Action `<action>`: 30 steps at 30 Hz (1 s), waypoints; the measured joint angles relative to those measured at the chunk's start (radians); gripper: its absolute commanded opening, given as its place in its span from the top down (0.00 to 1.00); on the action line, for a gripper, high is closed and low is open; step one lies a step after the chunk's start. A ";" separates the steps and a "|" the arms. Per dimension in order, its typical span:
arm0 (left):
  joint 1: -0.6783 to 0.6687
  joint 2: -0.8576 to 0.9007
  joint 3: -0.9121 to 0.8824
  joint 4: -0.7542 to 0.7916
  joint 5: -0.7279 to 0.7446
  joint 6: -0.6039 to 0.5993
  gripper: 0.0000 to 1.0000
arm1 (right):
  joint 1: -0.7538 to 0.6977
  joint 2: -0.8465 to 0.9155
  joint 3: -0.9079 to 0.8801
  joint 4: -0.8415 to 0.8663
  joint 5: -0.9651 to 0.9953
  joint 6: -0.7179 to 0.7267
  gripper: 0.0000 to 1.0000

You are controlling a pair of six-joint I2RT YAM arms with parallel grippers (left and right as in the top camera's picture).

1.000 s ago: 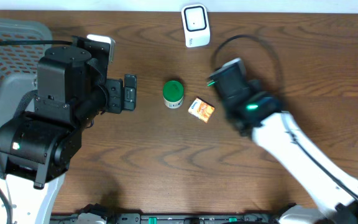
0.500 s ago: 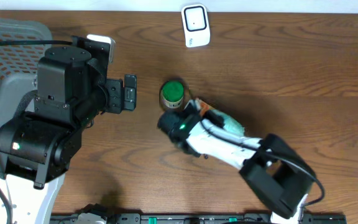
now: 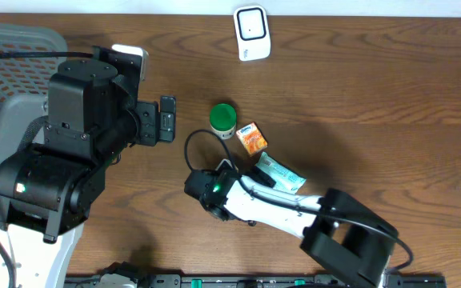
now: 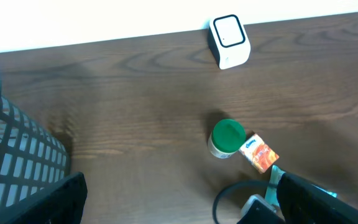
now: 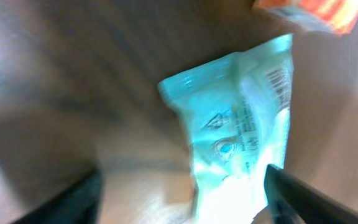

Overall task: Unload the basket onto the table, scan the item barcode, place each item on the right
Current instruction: 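Lower the wipes pack onto the table below the jar and release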

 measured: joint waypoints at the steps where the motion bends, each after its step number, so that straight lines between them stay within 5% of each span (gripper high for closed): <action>1: 0.000 0.000 0.000 0.000 0.000 0.000 0.02 | -0.002 -0.014 0.004 -0.006 -0.026 0.003 0.09; 4: 0.000 0.000 0.000 0.000 0.000 0.000 0.02 | -0.015 -0.102 0.016 -0.013 -0.130 0.018 0.37; 7: 0.000 0.000 0.000 0.000 0.000 0.000 0.02 | -0.069 -0.257 0.034 -0.013 -0.226 0.019 0.91; 8: 0.000 0.000 0.000 0.000 0.000 0.000 0.02 | -0.092 -0.295 0.039 -0.013 -0.249 0.017 0.99; 17: 0.000 0.000 0.000 0.000 0.000 0.000 0.02 | -0.340 -0.291 0.023 0.010 -0.314 0.017 0.99; 30: 0.000 0.000 0.000 0.000 0.000 0.000 0.02 | -0.341 -0.093 -0.038 0.060 -0.417 0.017 0.99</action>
